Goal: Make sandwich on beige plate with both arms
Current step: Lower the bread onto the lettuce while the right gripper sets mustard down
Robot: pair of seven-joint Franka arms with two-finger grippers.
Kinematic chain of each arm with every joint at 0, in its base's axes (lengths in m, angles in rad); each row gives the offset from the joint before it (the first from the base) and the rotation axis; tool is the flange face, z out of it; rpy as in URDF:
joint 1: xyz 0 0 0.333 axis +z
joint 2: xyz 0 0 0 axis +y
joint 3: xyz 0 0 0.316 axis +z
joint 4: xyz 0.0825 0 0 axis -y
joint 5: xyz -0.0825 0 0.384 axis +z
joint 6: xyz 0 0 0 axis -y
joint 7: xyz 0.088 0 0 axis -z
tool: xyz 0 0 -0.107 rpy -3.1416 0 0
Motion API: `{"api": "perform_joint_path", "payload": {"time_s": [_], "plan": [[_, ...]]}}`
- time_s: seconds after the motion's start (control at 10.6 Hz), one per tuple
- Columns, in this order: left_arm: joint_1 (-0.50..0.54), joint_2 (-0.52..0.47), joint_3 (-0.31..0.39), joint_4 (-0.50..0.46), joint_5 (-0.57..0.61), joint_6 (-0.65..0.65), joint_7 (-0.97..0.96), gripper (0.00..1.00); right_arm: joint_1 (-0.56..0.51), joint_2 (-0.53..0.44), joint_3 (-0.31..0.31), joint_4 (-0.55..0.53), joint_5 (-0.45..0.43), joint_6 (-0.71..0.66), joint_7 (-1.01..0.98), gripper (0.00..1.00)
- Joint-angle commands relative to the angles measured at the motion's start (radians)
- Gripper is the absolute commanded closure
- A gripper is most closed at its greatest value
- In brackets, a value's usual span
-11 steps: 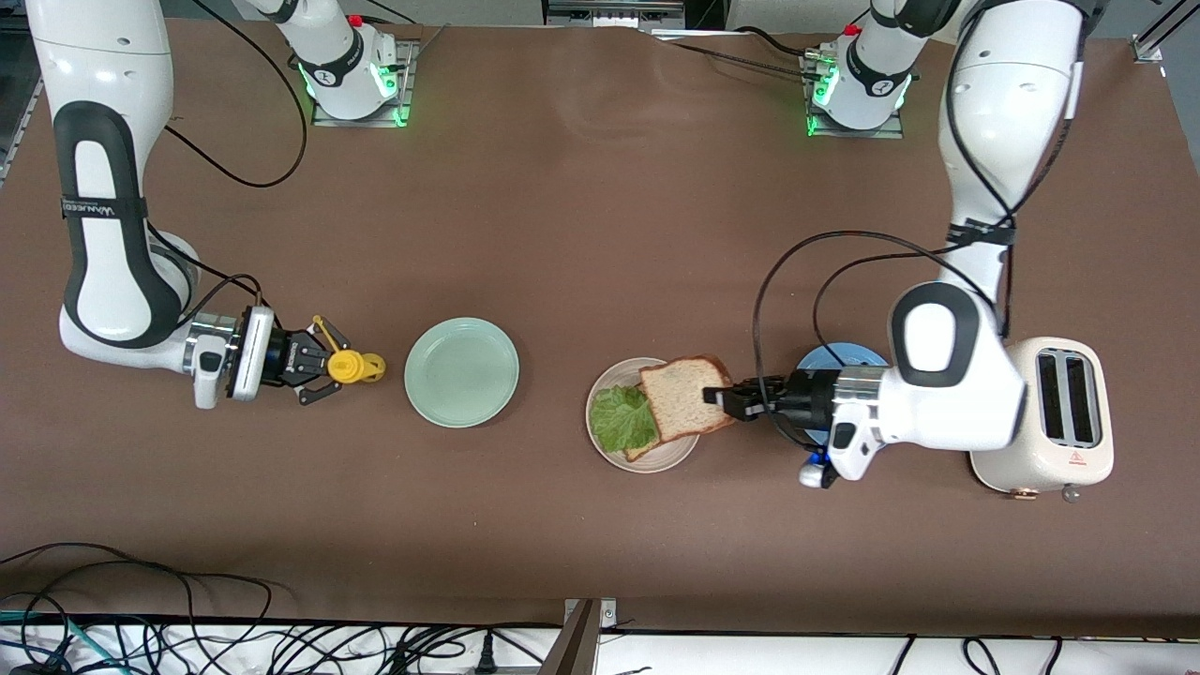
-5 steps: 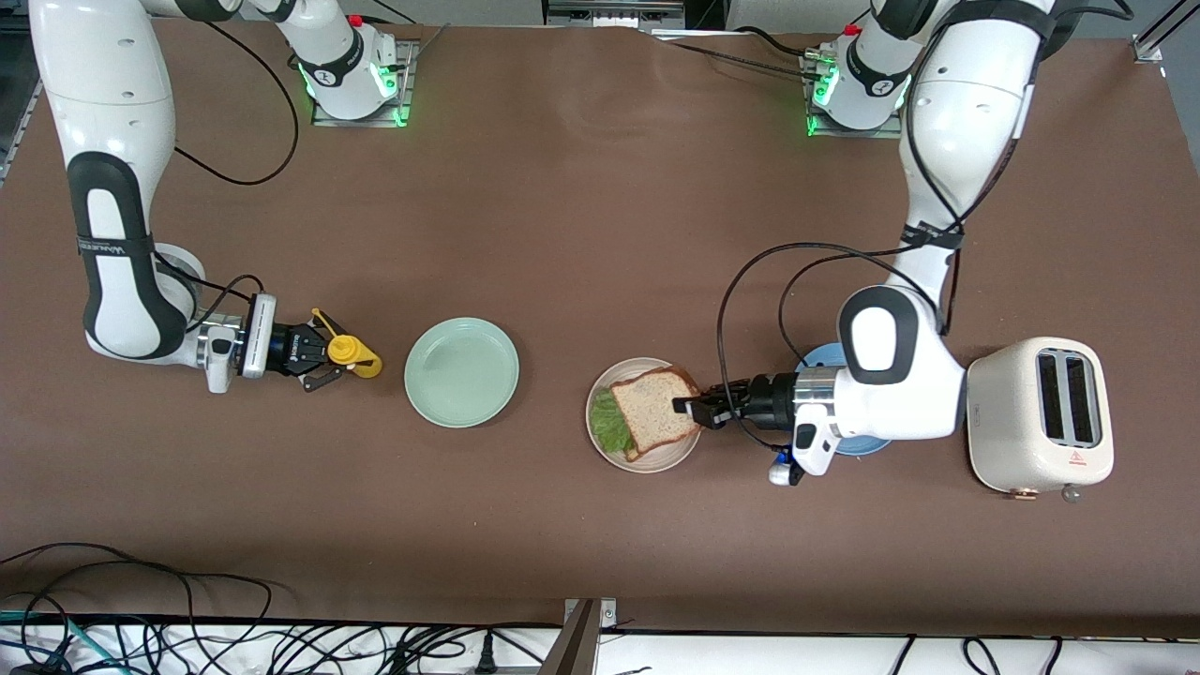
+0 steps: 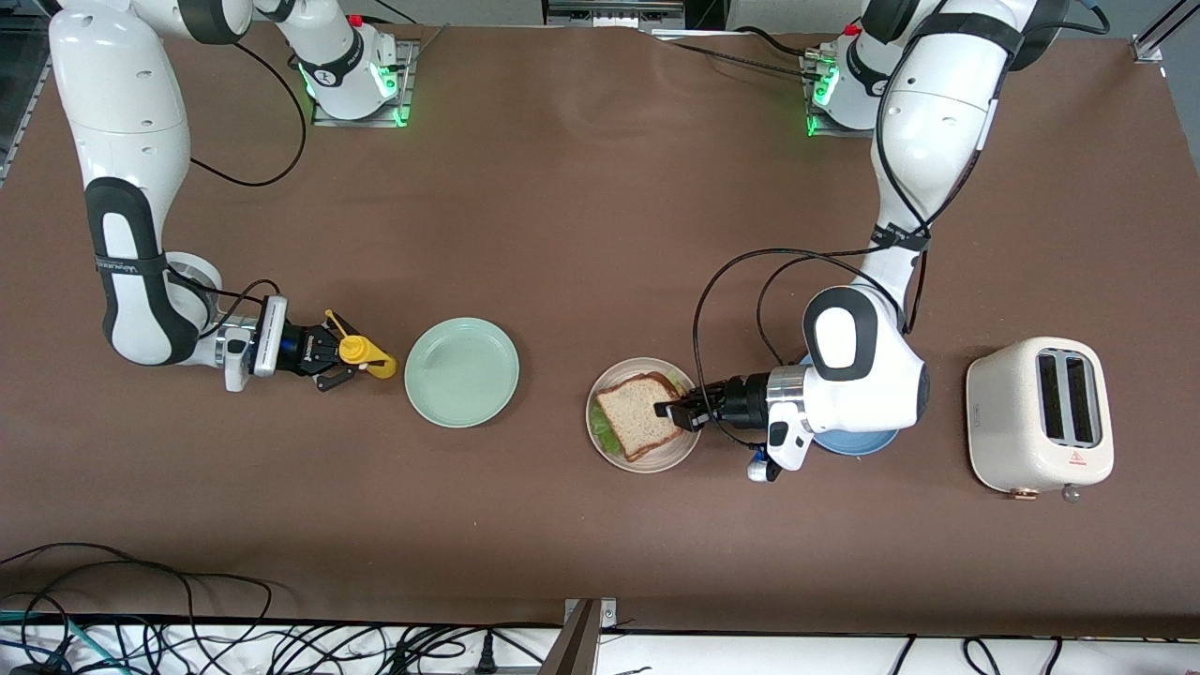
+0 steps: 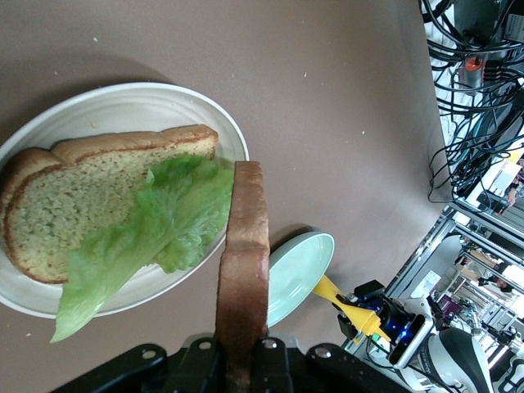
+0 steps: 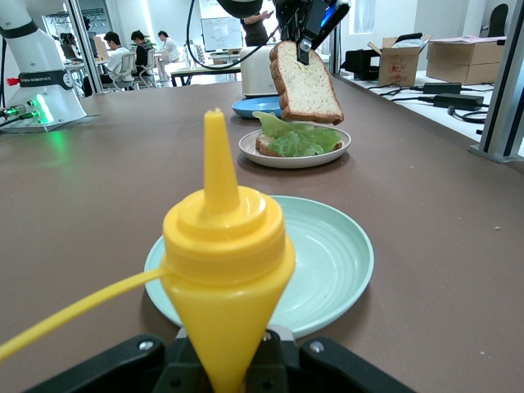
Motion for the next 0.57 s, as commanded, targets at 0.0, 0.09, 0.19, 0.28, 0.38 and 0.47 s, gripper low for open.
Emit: {"api": "perform_joint_path", "payload": {"time_s": [0.0, 0.09, 0.19, 0.28, 0.38, 0.47], "plan": [[-0.036, 0.014, 0.011, -0.010, -0.039, 0.063, 0.001, 1.00, -0.019, -0.008, 0.013, -0.001, 0.013, -0.012, -0.003, 0.01], [-0.038, 0.017, 0.011, -0.010, -0.039, 0.074, 0.005, 1.00, -0.019, -0.008, 0.013, 0.000, 0.010, -0.012, 0.001, 0.00], [-0.038, 0.020, 0.011, -0.010, -0.034, 0.074, 0.011, 1.00, -0.020, -0.011, 0.007, 0.000, -0.002, -0.008, 0.003, 0.00], [-0.038, 0.027, 0.011, -0.010, -0.022, 0.074, 0.015, 1.00, -0.023, -0.014, 0.005, 0.000, -0.025, -0.007, 0.004, 0.00], [-0.038, 0.029, 0.013, -0.010, -0.021, 0.073, 0.017, 0.78, -0.025, -0.018, -0.005, 0.002, -0.051, -0.005, 0.004, 0.00], [-0.038, 0.028, 0.013, -0.009, -0.019, 0.073, 0.017, 0.32, -0.029, -0.017, -0.018, 0.003, -0.081, -0.002, 0.004, 0.00]]}}
